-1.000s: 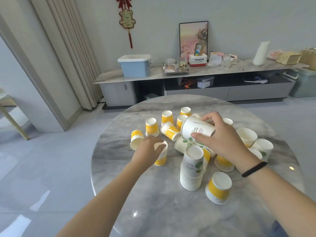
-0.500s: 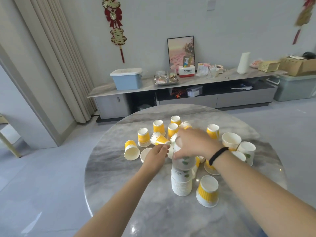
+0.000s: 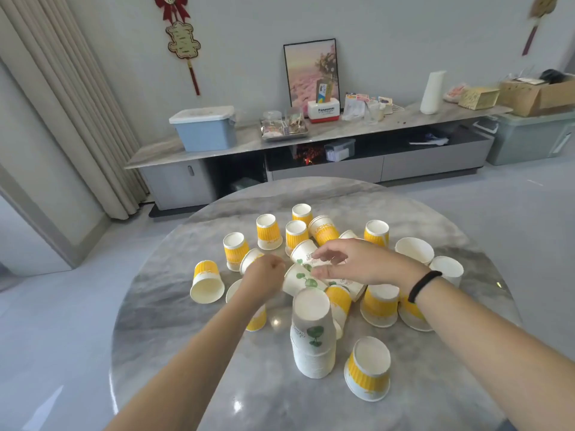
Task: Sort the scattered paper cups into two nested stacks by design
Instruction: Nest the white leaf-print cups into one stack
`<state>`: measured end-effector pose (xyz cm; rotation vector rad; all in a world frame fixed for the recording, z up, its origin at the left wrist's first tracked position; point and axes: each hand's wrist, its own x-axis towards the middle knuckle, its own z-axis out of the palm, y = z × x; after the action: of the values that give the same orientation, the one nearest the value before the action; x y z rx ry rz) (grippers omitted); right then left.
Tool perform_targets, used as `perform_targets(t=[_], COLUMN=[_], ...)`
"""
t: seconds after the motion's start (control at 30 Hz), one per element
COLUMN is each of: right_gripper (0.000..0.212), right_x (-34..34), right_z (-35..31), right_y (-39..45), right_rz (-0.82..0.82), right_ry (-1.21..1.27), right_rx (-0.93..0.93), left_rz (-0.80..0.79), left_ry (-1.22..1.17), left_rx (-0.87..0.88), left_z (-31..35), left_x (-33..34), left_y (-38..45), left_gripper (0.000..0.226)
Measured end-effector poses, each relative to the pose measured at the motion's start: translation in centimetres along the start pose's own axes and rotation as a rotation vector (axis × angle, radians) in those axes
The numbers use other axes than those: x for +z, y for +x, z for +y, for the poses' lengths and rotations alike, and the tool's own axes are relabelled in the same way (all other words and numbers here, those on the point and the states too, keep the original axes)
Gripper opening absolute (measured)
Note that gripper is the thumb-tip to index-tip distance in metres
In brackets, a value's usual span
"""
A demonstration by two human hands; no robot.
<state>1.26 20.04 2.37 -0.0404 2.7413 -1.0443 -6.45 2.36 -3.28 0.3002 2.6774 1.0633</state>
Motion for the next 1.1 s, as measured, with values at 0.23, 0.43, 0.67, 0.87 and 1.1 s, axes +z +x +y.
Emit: perform_targets(t=[0.23,0.43,0.67,0.87,1.1], right_gripper=[0.028,0.031,0.059,0.068,0.057], right_x=[1.8,2.4,2.6,2.6,2.5], right_z=[4.1,5.3,4.7,4.5,5.7], right_y=[2.7,3.0,3.5,3.4,3.4], right_rz=[0.16,0.141,0.222,0.292,0.22], right_ry=[-0.034,-0.069,0.014,-0.06,-0.198], right_rx=[0.03,0.017,-0.025,0.067,0.145], left_rz=[-0.081,-0.157,-0.171,-0.227,-0.044], left_ry=[0.34,0.424,-0.064,-0.225,0.106], left_rx=[-0.033,-0.006,0.059,0.038,0.024], left_z=[-0.1,0.7,2.9,3.1,0.6], left_x=[2.4,3.0,-1.2,0.0,4.3], left_y=[4.6,5.5,5.8,7.4,11.0], left_gripper=[0.034,0.042,0.021,0.017,0.034])
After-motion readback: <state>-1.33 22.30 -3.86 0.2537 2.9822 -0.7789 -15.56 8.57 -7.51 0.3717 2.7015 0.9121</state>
